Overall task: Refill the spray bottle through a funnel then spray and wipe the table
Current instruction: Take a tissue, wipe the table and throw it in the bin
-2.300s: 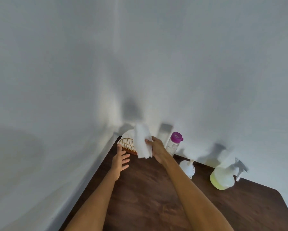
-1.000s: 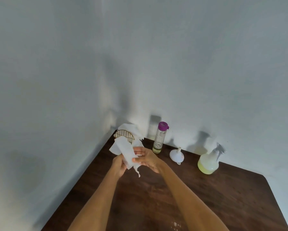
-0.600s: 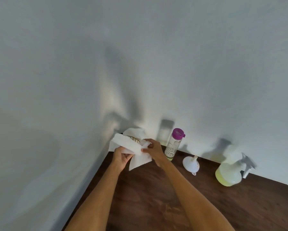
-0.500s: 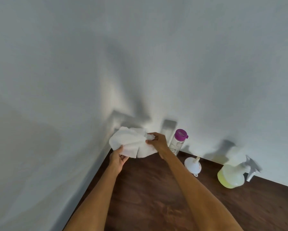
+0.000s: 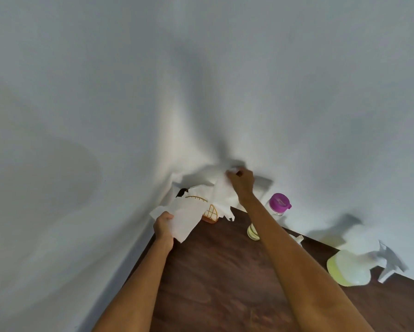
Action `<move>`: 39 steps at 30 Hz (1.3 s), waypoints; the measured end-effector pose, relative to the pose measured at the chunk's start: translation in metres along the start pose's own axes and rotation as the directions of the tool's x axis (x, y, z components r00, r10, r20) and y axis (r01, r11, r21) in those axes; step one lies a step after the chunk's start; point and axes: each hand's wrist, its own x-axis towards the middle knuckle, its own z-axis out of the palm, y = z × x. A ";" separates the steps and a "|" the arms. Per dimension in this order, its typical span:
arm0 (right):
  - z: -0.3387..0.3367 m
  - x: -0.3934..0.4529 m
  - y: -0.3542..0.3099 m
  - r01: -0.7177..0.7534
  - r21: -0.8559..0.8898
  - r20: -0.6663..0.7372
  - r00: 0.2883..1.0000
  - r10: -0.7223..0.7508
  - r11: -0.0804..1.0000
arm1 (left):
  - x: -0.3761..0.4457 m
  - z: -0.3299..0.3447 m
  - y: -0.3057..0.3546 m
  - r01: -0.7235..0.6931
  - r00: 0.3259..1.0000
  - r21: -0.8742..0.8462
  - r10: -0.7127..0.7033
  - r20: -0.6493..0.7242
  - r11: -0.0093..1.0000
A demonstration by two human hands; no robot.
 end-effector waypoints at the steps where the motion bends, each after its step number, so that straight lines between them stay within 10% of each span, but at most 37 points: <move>1: 0.001 0.005 -0.006 0.113 -0.112 -0.078 0.989 -0.123 0.987 | 0.003 -0.006 -0.001 0.008 1.000 0.013 -0.007 -0.018 1.000; 6: 0.028 -0.003 -0.001 0.536 -0.425 0.272 0.844 -0.462 0.729 | 0.011 -0.025 -0.007 0.048 0.998 0.146 -0.040 -0.058 0.988; 9: 0.049 -0.014 0.022 0.506 -0.563 0.542 0.823 -0.171 0.654 | 0.014 -0.028 -0.006 0.051 0.998 0.196 -0.045 -0.034 0.979; 19: 0.079 -0.008 0.034 0.392 -0.716 0.638 0.704 0.312 0.578 | 0.011 -0.031 -0.001 0.042 0.997 0.292 -0.060 0.055 0.956; 27: 0.060 -0.037 0.009 0.498 -0.613 0.370 0.867 -0.334 0.613 | -0.007 -0.034 -0.007 0.029 0.985 0.352 -0.086 0.147 0.935; 30: 0.048 -0.064 0.019 0.371 -0.457 0.296 0.920 -0.255 0.808 | -0.033 -0.027 -0.008 0.058 0.955 0.292 -0.138 0.263 0.955; 33: 0.024 -0.094 0.042 -0.037 -0.254 0.367 0.921 0.131 0.967 | -0.068 -0.018 -0.012 0.044 0.925 0.250 -0.133 0.355 0.967; 36: -0.012 -0.130 0.068 -0.507 0.004 0.538 0.728 0.426 0.862 | -0.101 -0.013 -0.027 0.041 0.898 0.231 -0.138 0.419 0.972; 39: -0.048 -0.167 0.096 -0.554 0.109 0.582 0.709 0.398 0.826 | -0.124 -0.013 -0.060 0.074 0.922 0.346 -0.197 0.335 0.935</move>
